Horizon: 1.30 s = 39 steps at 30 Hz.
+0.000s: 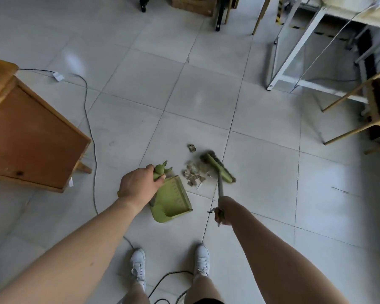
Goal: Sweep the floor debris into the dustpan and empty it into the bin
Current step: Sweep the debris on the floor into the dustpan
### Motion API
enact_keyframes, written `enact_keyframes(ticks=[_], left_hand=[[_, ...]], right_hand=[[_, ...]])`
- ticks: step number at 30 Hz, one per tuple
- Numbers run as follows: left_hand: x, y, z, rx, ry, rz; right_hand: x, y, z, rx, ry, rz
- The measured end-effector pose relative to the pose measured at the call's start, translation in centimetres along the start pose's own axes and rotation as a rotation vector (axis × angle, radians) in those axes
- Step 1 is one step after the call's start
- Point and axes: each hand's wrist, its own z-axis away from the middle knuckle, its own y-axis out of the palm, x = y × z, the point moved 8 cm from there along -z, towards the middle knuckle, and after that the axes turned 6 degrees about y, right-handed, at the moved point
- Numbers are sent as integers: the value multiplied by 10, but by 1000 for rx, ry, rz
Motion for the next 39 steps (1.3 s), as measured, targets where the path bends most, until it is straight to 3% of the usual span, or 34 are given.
enact_keyframes(ticks=[10,18,21,29,39], left_hand=[[-42,6,10,-26,-126,67],[-45,20,12,-51,-176,48],[-46,26,10,-60,-188,38],[-40,29,2,-30,-156,-4],[-35,28,23,-43,-137,9]], right_hand=[[55,-38,37,-134,-128,48],[141,-29,32,-133,-394,520],[159,-32,16,-176,-367,579],[121,-38,3,-212,-274,915],[88,-75,19,-254,-360,896]])
